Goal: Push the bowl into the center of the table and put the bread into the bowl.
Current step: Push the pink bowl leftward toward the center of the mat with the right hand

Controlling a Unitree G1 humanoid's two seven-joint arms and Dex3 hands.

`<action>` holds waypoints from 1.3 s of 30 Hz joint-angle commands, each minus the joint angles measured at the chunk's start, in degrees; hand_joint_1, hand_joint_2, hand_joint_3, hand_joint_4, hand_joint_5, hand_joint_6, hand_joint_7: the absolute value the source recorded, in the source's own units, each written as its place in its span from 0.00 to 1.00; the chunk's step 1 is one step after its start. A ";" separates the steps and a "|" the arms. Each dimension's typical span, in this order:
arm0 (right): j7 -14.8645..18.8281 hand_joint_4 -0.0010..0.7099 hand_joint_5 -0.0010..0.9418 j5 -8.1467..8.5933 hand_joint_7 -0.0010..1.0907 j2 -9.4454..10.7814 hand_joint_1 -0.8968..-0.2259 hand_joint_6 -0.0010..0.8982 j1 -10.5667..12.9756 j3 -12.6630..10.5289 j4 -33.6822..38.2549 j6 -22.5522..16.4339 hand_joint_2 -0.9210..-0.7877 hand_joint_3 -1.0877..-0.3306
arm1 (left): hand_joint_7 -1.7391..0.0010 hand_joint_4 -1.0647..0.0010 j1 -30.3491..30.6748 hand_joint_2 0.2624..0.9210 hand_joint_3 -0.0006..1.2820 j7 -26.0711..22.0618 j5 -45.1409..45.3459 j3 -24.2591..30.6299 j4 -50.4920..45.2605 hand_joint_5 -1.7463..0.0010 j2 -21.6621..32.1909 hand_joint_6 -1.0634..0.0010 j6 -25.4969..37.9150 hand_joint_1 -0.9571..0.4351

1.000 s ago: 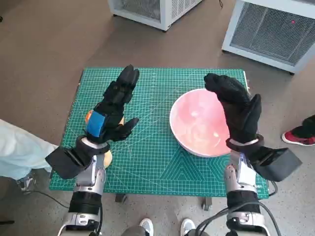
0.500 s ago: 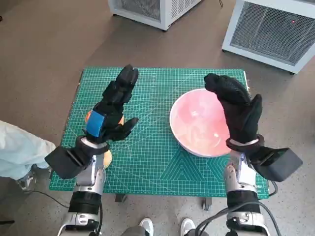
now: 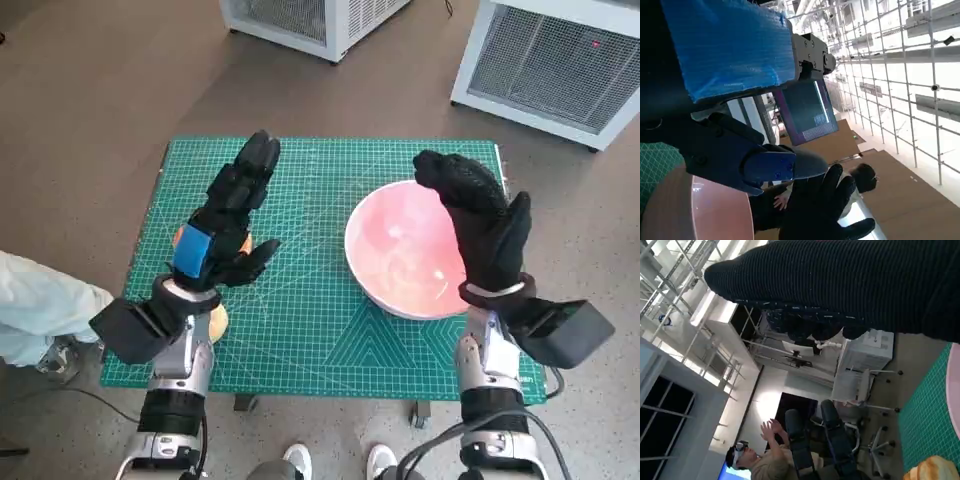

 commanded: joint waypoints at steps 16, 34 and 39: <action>2.42 0.25 0.01 3.92 0.51 -6.79 0.27 0.00 -1.10 -6.90 6.71 -0.32 0.00 0.39 | 0.94 0.92 0.84 1.00 0.27 0.40 0.35 -0.22 -0.94 1.00 0.60 0.88 0.96 0.21; -21.10 0.27 0.00 -5.51 0.30 -12.80 0.41 0.15 -6.87 -12.46 33.83 -1.30 0.00 0.23 | 0.93 0.92 0.54 1.00 0.27 1.16 1.03 -0.30 -0.34 1.00 0.97 0.88 0.64 0.21; -17.49 0.25 0.00 -1.97 0.26 -10.58 0.42 0.14 -7.52 -15.37 35.24 4.80 0.00 0.23 | 0.93 0.92 0.74 1.00 0.27 1.48 1.42 -0.30 -0.60 1.00 1.09 0.88 0.38 0.21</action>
